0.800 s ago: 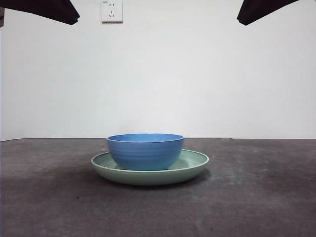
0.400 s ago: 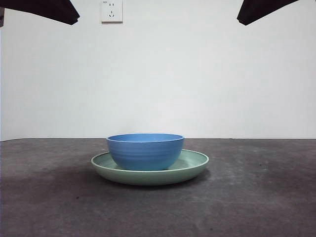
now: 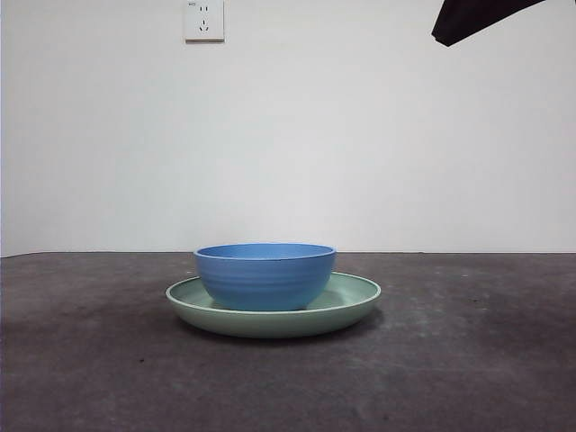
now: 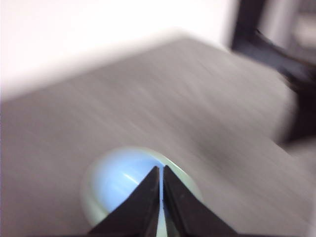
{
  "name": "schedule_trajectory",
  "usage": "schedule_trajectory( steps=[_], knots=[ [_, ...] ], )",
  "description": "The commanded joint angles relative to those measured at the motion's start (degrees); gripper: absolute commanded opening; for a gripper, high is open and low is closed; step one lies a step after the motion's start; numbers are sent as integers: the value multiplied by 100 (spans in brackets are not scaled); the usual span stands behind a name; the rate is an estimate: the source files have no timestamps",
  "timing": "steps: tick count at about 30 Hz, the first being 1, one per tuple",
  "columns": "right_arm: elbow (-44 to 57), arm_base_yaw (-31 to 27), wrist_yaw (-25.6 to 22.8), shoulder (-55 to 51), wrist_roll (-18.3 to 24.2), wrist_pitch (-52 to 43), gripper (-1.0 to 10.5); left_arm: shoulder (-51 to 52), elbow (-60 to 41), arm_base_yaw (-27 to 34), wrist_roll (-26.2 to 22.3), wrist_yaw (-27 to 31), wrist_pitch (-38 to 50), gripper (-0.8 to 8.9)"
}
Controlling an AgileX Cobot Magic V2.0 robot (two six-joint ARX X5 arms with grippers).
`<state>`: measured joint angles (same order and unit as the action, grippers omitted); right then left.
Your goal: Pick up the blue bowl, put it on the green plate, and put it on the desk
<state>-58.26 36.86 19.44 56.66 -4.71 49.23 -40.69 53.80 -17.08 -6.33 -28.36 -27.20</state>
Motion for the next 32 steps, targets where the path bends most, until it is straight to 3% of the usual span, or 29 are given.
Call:
schedule_trajectory(
  steps=[1, 10, 15, 23, 32],
  knots=[
    [-57, 52, 2, 52, 46, -39, 10, 444, -66, 505, -157, 625, 671, 10],
    [-57, 52, 2, 52, 46, -39, 10, 1860, -1397, 1631, -162, 2004, 1683, 10],
    [-57, 52, 2, 52, 46, -39, 10, 2590, -2446, 1945, -149, 2052, 1749, 10],
    [-57, 52, 2, 52, 46, -39, 10, 3547, -3980, 2072, 282, 2267, 2271, 10],
    [-57, 52, 2, 52, 46, -39, 10, 4052, -4850, 2083, 433, 2286, 2251, 10]
  ],
)
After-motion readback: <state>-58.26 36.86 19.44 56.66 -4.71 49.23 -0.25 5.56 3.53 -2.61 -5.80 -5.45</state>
